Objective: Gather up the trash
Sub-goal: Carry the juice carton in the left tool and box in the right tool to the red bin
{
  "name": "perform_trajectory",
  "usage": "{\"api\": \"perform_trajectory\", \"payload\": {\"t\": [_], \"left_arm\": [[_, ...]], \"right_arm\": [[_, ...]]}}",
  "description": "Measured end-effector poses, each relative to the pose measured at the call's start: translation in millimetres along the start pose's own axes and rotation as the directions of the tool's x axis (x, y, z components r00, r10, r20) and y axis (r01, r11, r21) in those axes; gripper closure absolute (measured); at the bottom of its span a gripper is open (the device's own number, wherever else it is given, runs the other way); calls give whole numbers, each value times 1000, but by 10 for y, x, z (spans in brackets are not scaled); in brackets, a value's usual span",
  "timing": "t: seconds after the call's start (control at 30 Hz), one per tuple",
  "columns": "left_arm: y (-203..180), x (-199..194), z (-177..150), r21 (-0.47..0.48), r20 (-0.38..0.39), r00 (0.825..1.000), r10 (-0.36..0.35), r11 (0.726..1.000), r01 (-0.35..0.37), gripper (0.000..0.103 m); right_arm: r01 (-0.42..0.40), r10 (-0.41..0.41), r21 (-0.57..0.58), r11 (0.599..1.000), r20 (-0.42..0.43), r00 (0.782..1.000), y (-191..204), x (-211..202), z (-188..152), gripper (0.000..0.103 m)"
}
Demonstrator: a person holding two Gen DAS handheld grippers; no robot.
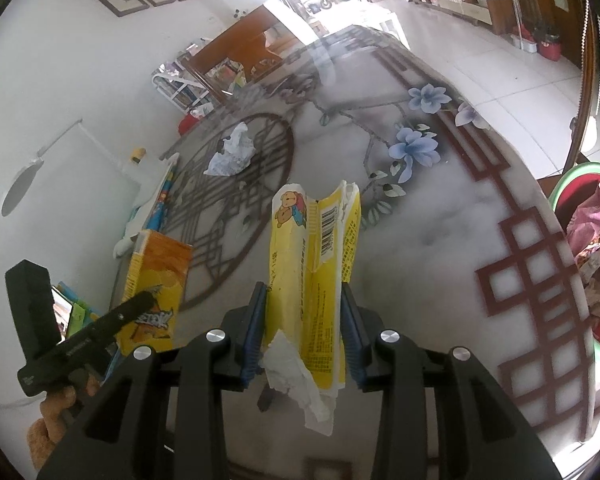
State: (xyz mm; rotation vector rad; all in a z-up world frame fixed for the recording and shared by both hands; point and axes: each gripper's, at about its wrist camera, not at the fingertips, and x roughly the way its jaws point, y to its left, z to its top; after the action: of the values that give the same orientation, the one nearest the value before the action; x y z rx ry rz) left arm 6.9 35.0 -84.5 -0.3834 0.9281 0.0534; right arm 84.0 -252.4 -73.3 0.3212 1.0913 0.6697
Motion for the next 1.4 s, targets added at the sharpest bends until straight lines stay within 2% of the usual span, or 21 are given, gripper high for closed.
{"api": "perform_trajectory", "payload": {"t": [0.2,0.4,0.87,1.1,1.4], "left_arm": [[-137,-95,57,-28,61,998,-34,999,36,66],[-351,-100,111,-46,96,992,-80,995,85,66],[-788,-122,149,-47,158,980,-125,990,134,66],[-1039,-112,162,-43,181,973,-146,987,156,66],[-1230,39,151,-32,151,977,-150,987,156,66]], "right_arm": [[17,-16,-8,1000,27,1000,8,-29,22,68],[65,-61,-43,997,76,995,25,-111,37,68],[118,-108,-43,992,189,976,-78,-372,106,68],[94,-89,-12,996,215,973,-185,-540,127,68],[61,-65,27,998,238,969,-350,-804,130,68]]}}
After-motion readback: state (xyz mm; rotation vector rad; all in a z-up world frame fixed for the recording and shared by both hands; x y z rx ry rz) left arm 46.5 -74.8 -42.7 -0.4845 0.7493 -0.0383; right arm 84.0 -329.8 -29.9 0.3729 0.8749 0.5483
